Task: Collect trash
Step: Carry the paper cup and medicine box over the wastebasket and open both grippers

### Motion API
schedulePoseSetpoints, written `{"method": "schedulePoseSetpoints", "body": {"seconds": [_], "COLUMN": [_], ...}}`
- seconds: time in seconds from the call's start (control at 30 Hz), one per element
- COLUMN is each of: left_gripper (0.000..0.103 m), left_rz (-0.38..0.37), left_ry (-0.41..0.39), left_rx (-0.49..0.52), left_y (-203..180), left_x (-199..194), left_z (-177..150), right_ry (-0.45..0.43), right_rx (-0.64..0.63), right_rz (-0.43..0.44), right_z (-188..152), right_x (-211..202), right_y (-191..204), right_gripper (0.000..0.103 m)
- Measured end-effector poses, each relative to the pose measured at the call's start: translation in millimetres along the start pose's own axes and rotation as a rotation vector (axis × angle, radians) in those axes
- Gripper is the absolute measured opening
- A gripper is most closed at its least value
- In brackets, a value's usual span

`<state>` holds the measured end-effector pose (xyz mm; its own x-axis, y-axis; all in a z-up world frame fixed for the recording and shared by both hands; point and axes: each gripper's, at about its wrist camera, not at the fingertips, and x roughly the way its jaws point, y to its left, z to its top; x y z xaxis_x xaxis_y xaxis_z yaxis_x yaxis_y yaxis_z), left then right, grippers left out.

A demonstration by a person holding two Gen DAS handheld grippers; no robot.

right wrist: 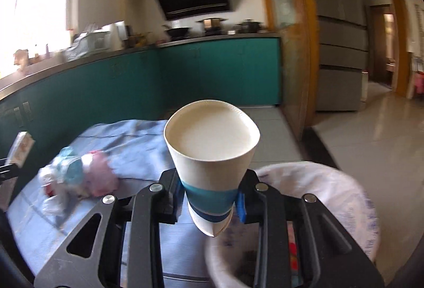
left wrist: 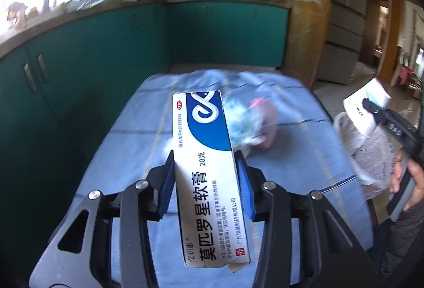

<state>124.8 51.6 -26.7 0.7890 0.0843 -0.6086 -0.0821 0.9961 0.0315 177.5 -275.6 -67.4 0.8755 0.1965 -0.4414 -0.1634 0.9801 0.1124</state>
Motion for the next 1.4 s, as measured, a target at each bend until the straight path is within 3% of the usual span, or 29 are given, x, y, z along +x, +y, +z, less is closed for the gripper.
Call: {"method": "schedulePoseSetpoints", "body": {"seconds": [0.1,0.17,0.27,0.37,0.43,0.63,0.8,1.0,1.2,1.23,1.3,1.37,1.4], "left_gripper": [0.043,0.043,0.043,0.043,0.043,0.043,0.043,0.043,0.045,0.046,0.058,0.075,0.077], "left_rz": [-0.064,-0.088,-0.145,-0.200,-0.236,-0.301,-0.363,-0.523,-0.681,-0.722,-0.750,-0.712,-0.686], "left_ry": [-0.021,-0.030,-0.038,-0.030,-0.023,-0.008,0.011,0.024,0.073,0.091,0.089,0.060,0.041], "left_rx": [0.019,0.033,0.058,0.083,0.101,0.152,0.183,0.235,0.261,0.243,0.239,0.251,0.251], "left_y": [-21.8,-35.4,-58.3,-80.2,-97.5,-131.0,-157.9,-213.7,-273.9,-282.5,-294.5,-299.3,-296.3], "left_x": [-2.5,-2.3,4.6,14.2,19.0,25.9,35.8,58.6,105.0,115.4,124.4,124.6,122.7], "left_z": [9.1,12.7,18.6,21.7,24.0,21.3,21.4,22.4,18.4,17.2,14.6,13.3,14.0], "right_ry": [0.066,0.129,0.151,0.121,0.090,-0.004,-0.025,-0.024,-0.142,-0.154,-0.172,-0.168,-0.162], "right_rx": [0.053,0.094,0.118,0.135,0.150,0.217,0.305,0.397,0.450,0.450,0.451,0.443,0.439], "right_rz": [-0.178,-0.228,-0.300,-0.314,-0.334,-0.435,-0.534,-0.592,-0.637,-0.643,-0.646,-0.642,-0.634], "right_z": [-5.8,-11.2,-16.3,-15.7,-14.9,-11.8,-13.5,-18.7,-23.5,-24.5,-26.6,-28.2,-28.3], "right_x": [10.0,18.7,20.3,15.0,10.0,-2.1,-6.9,-6.5,-27.4,-30.3,-33.6,-31.6,-29.3], "right_y": [-27.9,-42.6,-51.4,-51.4,-52.6,-64.1,-80.3,-99.1,-105.3,-105.7,-105.5,-106.4,-106.1], "right_gripper": [0.031,0.031,0.033,0.044,0.060,0.072,0.075,0.076,0.076,0.076,0.077,0.079,0.079]}}
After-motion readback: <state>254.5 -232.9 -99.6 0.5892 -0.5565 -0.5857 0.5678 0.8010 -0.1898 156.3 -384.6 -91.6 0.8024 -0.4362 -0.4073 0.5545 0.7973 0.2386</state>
